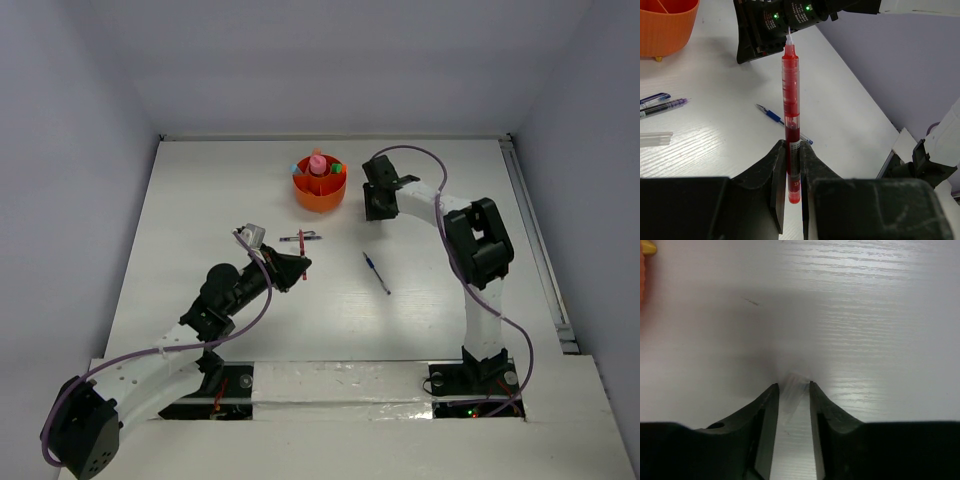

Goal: Sort the stationery into containers
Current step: Pick up the pen cap from the center of the board.

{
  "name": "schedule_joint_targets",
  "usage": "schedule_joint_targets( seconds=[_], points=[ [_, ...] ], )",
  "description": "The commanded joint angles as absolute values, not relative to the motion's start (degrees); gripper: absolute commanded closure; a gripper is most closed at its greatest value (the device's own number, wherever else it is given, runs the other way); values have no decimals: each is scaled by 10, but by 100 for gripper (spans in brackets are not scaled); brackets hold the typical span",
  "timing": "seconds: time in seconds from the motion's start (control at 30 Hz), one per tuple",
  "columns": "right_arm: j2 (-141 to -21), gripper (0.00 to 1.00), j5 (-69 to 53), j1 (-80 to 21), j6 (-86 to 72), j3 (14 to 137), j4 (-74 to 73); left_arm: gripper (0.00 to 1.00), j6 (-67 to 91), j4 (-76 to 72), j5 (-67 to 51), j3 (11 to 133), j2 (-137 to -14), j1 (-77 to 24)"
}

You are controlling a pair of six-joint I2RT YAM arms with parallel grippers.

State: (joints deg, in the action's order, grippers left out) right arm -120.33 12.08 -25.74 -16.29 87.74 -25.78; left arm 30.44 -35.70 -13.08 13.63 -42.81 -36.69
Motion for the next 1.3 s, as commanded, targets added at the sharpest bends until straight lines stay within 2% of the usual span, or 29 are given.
schedule_joint_targets(
  seconds=[0.0,0.07,0.13,0.23,0.27,0.3,0.47,0.57,0.6,0.67,0.73,0.83,0.97,1.13,1.27],
  points=[
    [-1237,66,134,-273,-162,887,-304,100,304,-387,-136,137,-417,-368],
    [-1243,75,130,-273,-162,889,-304,100,304,-387,-135,137,-417,-368],
    [-1245,77,130,-273,-163,891,-305,100,304,-388,-136,137,-419,-368],
    [-1243,73,133,-273,-163,889,-306,100,304,-388,-136,137,-420,-368],
    [-1243,68,133,-273,-163,889,-307,100,305,-388,-136,136,-420,-368],
    [-1243,66,132,-273,-163,889,-308,100,305,-388,-137,136,-420,-368],
    [-1246,66,124,-273,-159,886,-311,100,305,-388,-136,137,-421,-368],
    [-1255,79,119,-273,-155,889,-316,100,305,-390,-136,137,-425,-368],
    [-1257,91,118,-273,-155,892,-317,100,305,-392,-137,137,-426,-368],
    [-1255,98,114,-273,-156,890,-311,100,304,-392,-136,138,-429,-368],
    [-1250,100,106,-273,-158,888,-308,100,304,-392,-134,138,-432,-368],
    [-1222,100,104,-273,-161,868,-280,100,301,-393,-131,138,-436,-368],
    [-1135,100,99,-273,-164,810,-166,100,301,-406,-135,134,-450,-368],
    [-970,100,3,-273,-192,703,-31,100,302,-445,-166,134,-489,-368],
    [-884,100,-51,-287,-266,598,81,100,301,-456,-173,141,-520,-368]
  ],
)
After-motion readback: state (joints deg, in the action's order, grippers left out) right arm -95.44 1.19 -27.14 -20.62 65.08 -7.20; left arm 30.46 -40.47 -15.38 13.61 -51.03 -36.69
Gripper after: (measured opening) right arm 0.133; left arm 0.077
